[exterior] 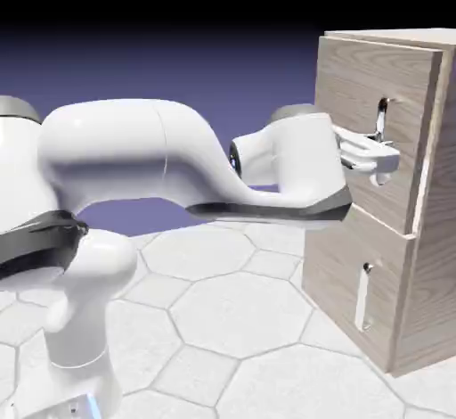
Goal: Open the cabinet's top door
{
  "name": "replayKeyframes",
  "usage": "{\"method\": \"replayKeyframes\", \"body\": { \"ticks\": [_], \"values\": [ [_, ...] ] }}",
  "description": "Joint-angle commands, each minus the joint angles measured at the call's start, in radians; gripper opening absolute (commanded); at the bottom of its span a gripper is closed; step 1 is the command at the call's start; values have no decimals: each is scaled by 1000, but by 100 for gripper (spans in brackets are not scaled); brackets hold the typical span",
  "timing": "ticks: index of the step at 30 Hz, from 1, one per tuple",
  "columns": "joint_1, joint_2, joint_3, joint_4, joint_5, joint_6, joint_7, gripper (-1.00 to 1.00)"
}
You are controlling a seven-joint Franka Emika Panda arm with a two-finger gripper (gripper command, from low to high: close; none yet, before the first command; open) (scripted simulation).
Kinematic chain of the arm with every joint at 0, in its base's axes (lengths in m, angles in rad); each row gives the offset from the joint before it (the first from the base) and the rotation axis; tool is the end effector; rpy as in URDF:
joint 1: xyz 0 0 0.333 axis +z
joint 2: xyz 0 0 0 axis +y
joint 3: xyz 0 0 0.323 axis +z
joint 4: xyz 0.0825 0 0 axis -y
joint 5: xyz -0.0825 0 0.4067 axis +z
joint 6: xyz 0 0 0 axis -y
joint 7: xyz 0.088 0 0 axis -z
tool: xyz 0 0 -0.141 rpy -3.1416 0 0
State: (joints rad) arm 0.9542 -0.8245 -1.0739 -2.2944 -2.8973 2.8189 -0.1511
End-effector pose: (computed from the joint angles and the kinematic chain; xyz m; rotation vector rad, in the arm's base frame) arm 0.4946 -0.1126 0.5141 0.6444 1.4643 0.5799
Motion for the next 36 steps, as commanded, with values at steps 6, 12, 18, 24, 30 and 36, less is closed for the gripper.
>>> {"method": "replayKeyframes", "body": {
  "ticks": [6,12,18,24,30,36],
  "values": [
    [-217,96,184,-85,25,-45,136,-100],
    [-434,126,384,-172,126,-90,168,-100],
    [-608,53,585,-314,387,-200,22,-100],
    [-705,-35,765,-431,648,-329,-106,-100],
    [-735,-110,940,-512,909,-485,-208,-100],
    [-720,-142,1127,-545,1170,-677,-272,-100]
  ]
}}
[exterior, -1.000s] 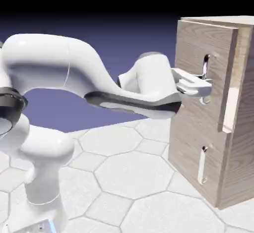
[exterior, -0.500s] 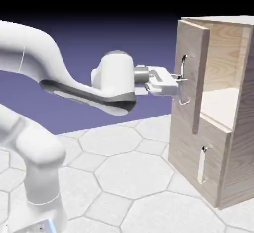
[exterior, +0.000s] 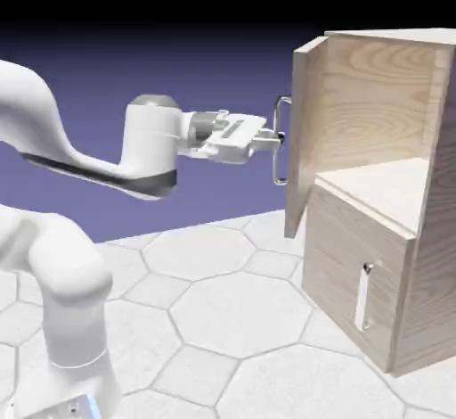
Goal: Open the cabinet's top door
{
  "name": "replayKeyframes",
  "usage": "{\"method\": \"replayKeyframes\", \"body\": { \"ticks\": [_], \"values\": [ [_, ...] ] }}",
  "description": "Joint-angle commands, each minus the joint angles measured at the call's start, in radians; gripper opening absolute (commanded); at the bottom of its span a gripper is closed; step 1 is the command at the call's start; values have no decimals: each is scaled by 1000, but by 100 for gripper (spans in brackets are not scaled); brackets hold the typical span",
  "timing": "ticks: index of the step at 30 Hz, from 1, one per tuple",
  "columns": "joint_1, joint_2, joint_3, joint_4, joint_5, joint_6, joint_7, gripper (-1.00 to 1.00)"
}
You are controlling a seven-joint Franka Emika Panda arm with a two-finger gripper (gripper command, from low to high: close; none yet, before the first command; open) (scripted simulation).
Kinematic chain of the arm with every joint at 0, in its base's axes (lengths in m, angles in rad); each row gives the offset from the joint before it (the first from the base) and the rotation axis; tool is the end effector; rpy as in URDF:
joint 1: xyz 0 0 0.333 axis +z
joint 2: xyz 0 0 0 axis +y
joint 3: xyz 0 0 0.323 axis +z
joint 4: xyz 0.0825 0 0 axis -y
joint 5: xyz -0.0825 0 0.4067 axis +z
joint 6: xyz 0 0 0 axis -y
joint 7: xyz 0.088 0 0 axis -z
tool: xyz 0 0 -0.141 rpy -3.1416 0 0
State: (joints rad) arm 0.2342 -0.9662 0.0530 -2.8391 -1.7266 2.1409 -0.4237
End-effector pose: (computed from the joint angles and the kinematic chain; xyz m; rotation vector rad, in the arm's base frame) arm 0.3453 0.0286 0.5108 1.0734 1.1470 0.0520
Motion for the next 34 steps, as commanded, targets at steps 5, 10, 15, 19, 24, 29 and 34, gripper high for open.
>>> {"method": "replayKeyframes", "body": {
  "ticks": [5,10,15,19,24,29,34],
  "values": [
    [25,32,173,24,217,-195,-20,-100],
    [25,128,351,108,414,-412,-10,-100],
    [-18,266,517,240,564,-629,23,-100],
    [-79,394,641,369,647,-803,62,-100],
    [-167,569,787,539,706,-1020,126,-100],
    [-229,751,902,693,721,-1223,207,-100],
    [-231,921,961,818,714,-1397,295,-100]
  ]
}}
